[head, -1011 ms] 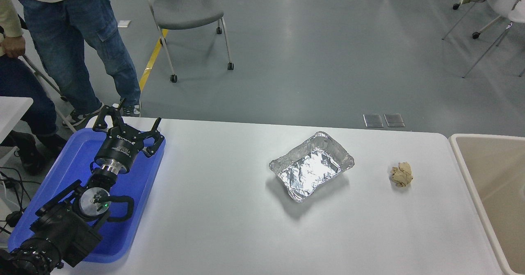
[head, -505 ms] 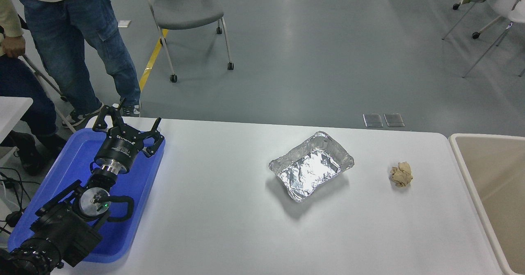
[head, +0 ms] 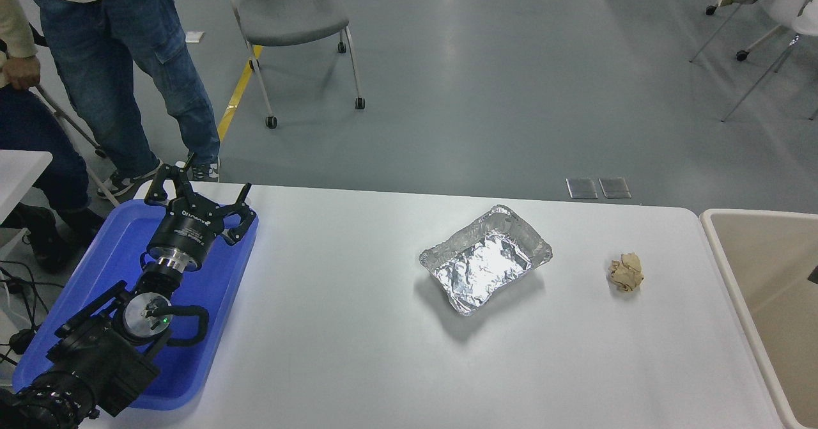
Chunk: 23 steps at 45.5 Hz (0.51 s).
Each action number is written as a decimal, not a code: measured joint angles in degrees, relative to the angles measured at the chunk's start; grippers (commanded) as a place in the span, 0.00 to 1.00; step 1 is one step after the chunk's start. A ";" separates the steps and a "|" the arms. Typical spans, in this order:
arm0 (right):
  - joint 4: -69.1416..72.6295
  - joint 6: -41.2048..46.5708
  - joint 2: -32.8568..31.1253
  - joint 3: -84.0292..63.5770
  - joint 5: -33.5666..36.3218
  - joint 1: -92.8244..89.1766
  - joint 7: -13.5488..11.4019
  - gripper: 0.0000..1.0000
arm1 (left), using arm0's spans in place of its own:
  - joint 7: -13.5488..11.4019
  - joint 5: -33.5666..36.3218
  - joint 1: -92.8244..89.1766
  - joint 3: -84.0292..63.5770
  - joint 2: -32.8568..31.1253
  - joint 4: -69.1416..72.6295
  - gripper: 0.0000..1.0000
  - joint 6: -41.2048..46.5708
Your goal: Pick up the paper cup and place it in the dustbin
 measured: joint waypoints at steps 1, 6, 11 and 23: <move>1.02 0.00 -0.51 -0.05 -0.01 0.46 -0.01 1.00 | 0.00 0.00 0.00 0.00 0.00 0.00 1.00 0.00; 5.34 0.06 -2.62 -0.29 -0.34 2.40 0.01 1.00 | 0.00 -0.01 0.00 0.00 0.00 0.00 1.00 -0.02; 11.60 0.14 -5.40 -1.31 -0.64 5.62 0.01 1.00 | 0.00 0.00 0.00 0.00 0.01 0.00 1.00 -0.05; 24.55 1.34 -9.14 -9.80 -0.94 17.04 0.07 1.00 | 0.00 0.00 0.00 0.00 0.00 0.00 1.00 -0.07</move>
